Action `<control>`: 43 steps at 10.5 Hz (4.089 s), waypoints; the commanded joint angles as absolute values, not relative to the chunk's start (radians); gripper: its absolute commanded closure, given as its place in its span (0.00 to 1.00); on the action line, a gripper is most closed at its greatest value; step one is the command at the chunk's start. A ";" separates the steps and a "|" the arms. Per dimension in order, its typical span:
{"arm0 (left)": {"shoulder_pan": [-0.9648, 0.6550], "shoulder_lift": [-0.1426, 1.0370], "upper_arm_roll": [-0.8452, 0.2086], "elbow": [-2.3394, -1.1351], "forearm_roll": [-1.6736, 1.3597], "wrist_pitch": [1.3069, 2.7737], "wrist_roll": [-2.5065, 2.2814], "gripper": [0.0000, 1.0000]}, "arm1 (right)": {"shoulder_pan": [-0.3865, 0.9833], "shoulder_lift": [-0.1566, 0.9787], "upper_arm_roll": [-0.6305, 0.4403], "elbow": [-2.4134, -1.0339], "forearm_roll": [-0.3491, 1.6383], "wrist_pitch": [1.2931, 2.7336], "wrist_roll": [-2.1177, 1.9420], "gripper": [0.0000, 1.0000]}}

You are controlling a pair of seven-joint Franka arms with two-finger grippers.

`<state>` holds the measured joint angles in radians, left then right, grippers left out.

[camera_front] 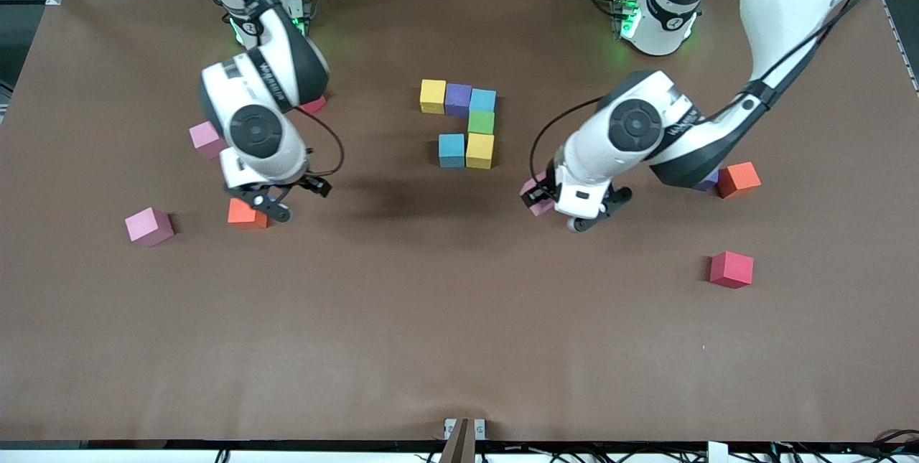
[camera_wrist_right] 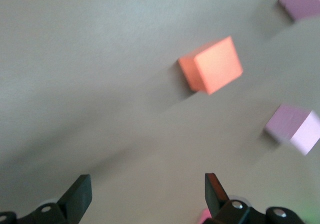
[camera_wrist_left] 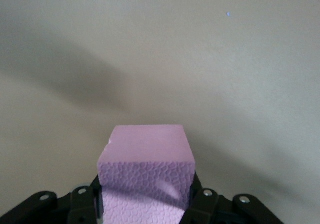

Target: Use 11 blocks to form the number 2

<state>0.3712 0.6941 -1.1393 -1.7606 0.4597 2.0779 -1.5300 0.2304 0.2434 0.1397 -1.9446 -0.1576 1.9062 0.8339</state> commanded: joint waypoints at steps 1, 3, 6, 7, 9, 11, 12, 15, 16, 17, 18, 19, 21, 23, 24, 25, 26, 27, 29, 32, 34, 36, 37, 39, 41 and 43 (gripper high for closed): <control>0.306 0.673 -1.129 -1.721 0.437 2.060 -1.697 0.38 | 0.187 0.195 0.072 -1.991 -0.156 1.916 0.524 0.00; 0.249 0.678 -1.124 -1.691 0.437 2.062 -1.835 0.38 | 0.184 0.201 -0.036 -1.988 -0.118 1.928 0.242 0.00; 0.160 0.681 -1.100 -1.677 0.437 2.062 -2.030 0.39 | 0.179 0.248 -0.143 -1.991 -0.020 2.044 -0.062 0.00; 0.126 0.683 -1.086 -1.677 0.436 2.063 -2.089 0.39 | 0.179 0.265 -0.144 -1.991 -0.020 2.066 -0.067 0.00; 0.027 0.683 -1.033 -1.635 0.433 2.066 -2.216 0.39 | 0.178 0.300 -0.143 -1.991 -0.020 2.117 -0.078 0.00; -0.062 0.690 -0.982 -1.591 0.431 2.071 -2.340 0.39 | 0.178 0.333 -0.143 -2.031 -0.020 2.202 -0.084 0.00; -0.090 0.696 -0.976 -1.580 0.431 2.072 -2.391 0.39 | 0.178 0.334 -0.141 -2.087 -0.020 2.283 -0.083 0.00; -0.133 0.699 -0.970 -1.577 0.433 2.118 -2.537 0.39 | 0.166 0.377 -0.141 -2.115 -0.015 2.350 -0.081 0.00; -0.153 0.698 -0.959 -1.575 0.431 2.121 -2.560 0.39 | 0.157 0.383 -0.141 -2.117 0.007 2.350 -0.083 0.00; -0.166 0.699 -0.954 -1.575 0.431 2.123 -2.580 0.39 | 0.156 0.383 -0.141 -2.120 0.071 2.347 -0.101 0.00; -0.173 0.704 -0.953 -1.575 0.433 2.126 -2.606 0.39 | 0.156 0.383 -0.141 -2.125 0.116 2.345 -0.135 0.00; -0.181 0.712 -0.953 -1.575 0.433 2.141 -2.631 0.39 | 0.156 0.382 -0.141 -2.122 0.132 2.344 -0.138 0.00; -0.236 0.712 -0.893 -1.575 0.433 2.189 -2.699 0.39 | 0.156 0.379 -0.141 -2.115 0.132 2.339 -0.141 0.00; -0.310 0.709 -0.832 -1.575 0.431 2.198 -2.732 0.39 | 0.156 0.382 -0.141 -2.117 0.132 2.341 -0.147 0.00; -0.317 0.712 -0.830 -1.575 0.433 2.206 -2.761 0.39 | 0.156 0.391 -0.141 -2.118 0.132 2.342 -0.146 0.00; -0.324 0.712 -0.825 -1.575 0.433 2.221 -2.781 0.39 | 0.161 0.406 -0.141 -2.118 0.133 2.345 -0.143 0.00; -0.337 0.713 -0.821 -1.575 0.433 2.223 -2.792 0.39 | 0.164 0.417 -0.141 -2.118 0.133 2.347 -0.143 0.00; -0.362 0.715 -0.799 -1.575 0.433 2.232 -2.806 0.39 | 0.164 0.429 -0.141 -2.118 0.133 2.349 -0.144 0.00; -0.408 0.726 -0.756 -1.575 0.431 2.272 -2.836 0.39 | 0.158 0.434 -0.141 -2.120 0.133 2.345 -0.135 0.71; -0.422 0.741 -0.744 -1.577 0.434 2.332 -2.867 0.39 | 0.164 0.431 -0.141 -2.112 0.133 2.349 -0.135 1.00; -0.463 0.753 -0.704 -1.577 0.436 2.365 -2.888 0.39 | 0.167 0.401 -0.137 -2.088 0.133 2.318 -0.137 1.00; -0.498 0.755 -0.666 -1.583 0.439 2.393 -2.908 0.39 | 0.182 0.397 -0.133 -2.019 0.133 2.234 -0.130 1.00; -0.508 0.755 -0.661 -1.589 0.439 2.396 -2.910 0.39 | 0.210 0.394 -0.140 -1.999 0.136 2.218 -0.130 1.00; -0.499 0.752 -0.661 -1.626 0.442 2.396 -2.910 0.39 | 0.213 0.394 -0.137 -1.971 0.137 2.214 -0.118 1.00; -0.503 0.753 -0.652 -1.664 0.449 2.396 -2.910 0.39 | 0.216 0.393 -0.132 -1.938 0.140 2.207 -0.121 1.00; -0.491 0.753 -0.652 -1.674 0.448 2.398 -2.921 0.39 | 0.219 0.391 -0.121 -1.849 0.144 2.120 -0.127 1.00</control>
